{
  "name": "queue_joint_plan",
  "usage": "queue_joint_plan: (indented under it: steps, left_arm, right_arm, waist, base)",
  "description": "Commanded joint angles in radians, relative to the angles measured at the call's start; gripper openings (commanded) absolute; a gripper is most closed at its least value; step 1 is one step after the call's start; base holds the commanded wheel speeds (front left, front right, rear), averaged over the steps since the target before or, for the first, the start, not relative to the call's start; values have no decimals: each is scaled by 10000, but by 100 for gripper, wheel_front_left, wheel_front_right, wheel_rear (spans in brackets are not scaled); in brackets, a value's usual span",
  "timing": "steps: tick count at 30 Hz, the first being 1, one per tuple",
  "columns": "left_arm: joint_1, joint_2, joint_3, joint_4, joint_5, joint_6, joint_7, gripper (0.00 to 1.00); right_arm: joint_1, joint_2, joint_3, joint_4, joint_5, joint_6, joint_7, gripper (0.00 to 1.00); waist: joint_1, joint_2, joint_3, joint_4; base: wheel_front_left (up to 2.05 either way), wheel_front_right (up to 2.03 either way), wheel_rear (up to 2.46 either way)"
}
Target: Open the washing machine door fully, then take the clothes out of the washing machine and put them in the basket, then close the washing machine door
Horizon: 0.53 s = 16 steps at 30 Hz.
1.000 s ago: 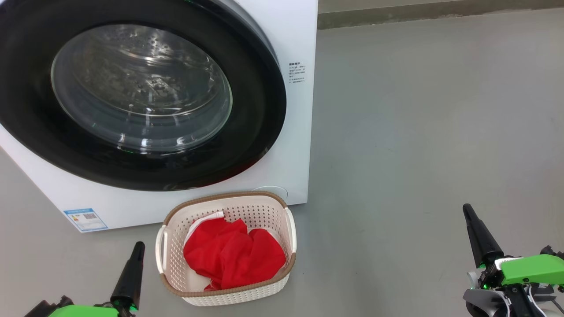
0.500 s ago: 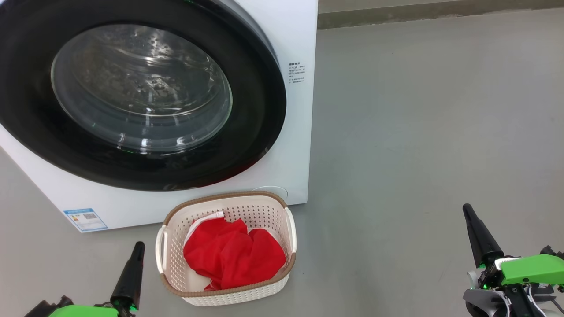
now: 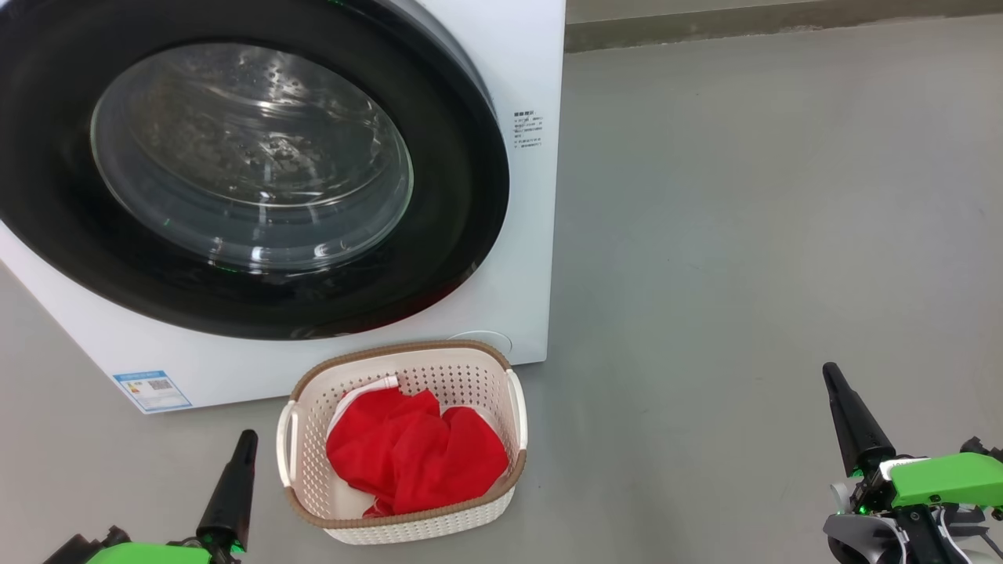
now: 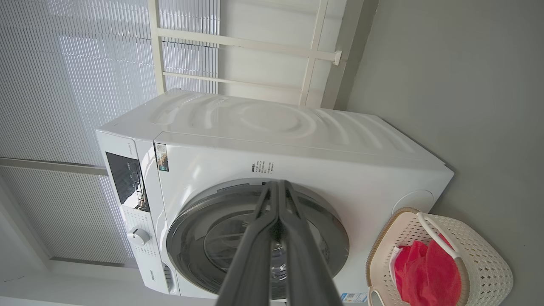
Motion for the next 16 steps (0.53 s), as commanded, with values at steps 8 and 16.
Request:
queue_joint_plan:
  steps: [8, 16]
  left_arm:
    - [-391, 78, 351, -206, -68, -69, 75, 0]
    - [-391, 77, 351, -206, -69, -69, 74, 0]
  right_arm:
    - [-403, -95, 131, -247, 51, -7, 63, 0]
    - [-403, -95, 132, -247, 51, -7, 63, 0]
  waist:
    - [0, 0, 0, 0]
    - [0, 0, 0, 0]
  base:
    - [0, 0, 0]
    - [0, 0, 0]
